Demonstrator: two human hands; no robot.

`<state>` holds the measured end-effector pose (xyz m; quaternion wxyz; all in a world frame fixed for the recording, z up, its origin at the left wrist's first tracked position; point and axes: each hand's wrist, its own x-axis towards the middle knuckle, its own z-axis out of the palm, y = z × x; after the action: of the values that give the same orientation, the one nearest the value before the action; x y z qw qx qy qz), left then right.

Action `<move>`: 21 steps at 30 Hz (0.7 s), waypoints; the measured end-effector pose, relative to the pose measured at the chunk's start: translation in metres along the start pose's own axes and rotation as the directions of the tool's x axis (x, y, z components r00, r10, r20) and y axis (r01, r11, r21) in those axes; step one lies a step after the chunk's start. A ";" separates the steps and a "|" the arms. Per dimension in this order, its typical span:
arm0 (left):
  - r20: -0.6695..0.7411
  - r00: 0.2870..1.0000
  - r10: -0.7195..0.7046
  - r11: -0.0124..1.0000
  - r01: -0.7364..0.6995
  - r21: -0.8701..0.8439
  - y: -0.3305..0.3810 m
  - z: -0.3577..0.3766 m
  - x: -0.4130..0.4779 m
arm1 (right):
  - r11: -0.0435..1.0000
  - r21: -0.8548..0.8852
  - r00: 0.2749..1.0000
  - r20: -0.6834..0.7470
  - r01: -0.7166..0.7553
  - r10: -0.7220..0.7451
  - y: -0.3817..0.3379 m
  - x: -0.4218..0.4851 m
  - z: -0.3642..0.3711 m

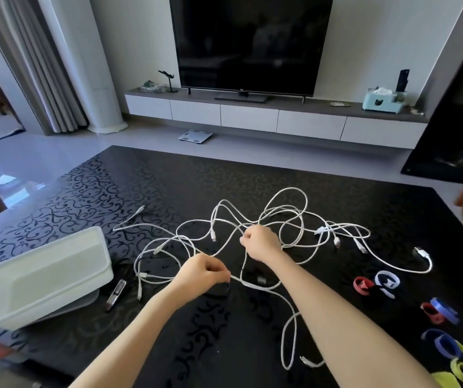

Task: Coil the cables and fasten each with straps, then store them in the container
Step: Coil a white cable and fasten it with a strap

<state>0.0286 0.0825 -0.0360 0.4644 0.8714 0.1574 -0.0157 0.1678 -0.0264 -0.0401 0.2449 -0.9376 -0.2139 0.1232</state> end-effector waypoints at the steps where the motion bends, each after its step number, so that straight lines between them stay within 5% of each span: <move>1: 0.002 1.000 0.000 1.000 0.000 -0.005 -0.002 0.000 0.000 | 0.996 0.067 0.997 -0.060 0.059 -0.055 -0.006 -0.001 -0.013; 5: -0.003 0.999 -0.040 0.994 0.040 -0.098 -0.005 0.001 0.002 | 0.898 0.320 0.916 -0.359 0.302 -0.181 -0.039 -0.013 -0.107; 11: -0.024 0.991 -0.132 0.990 0.132 0.041 -0.014 0.003 0.015 | 0.767 0.361 0.700 -0.696 0.531 -0.157 -0.083 -0.036 -0.243; 21: -0.034 0.990 -0.138 0.934 0.142 0.327 -0.005 -0.005 0.027 | 0.722 0.306 0.487 -0.872 0.621 -0.050 -0.107 -0.068 -0.336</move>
<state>0.0520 0.0958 -0.0415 0.3097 0.9232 0.2167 -0.0699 0.1841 -0.1100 0.3085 0.6116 -0.6912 -0.2164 -0.3184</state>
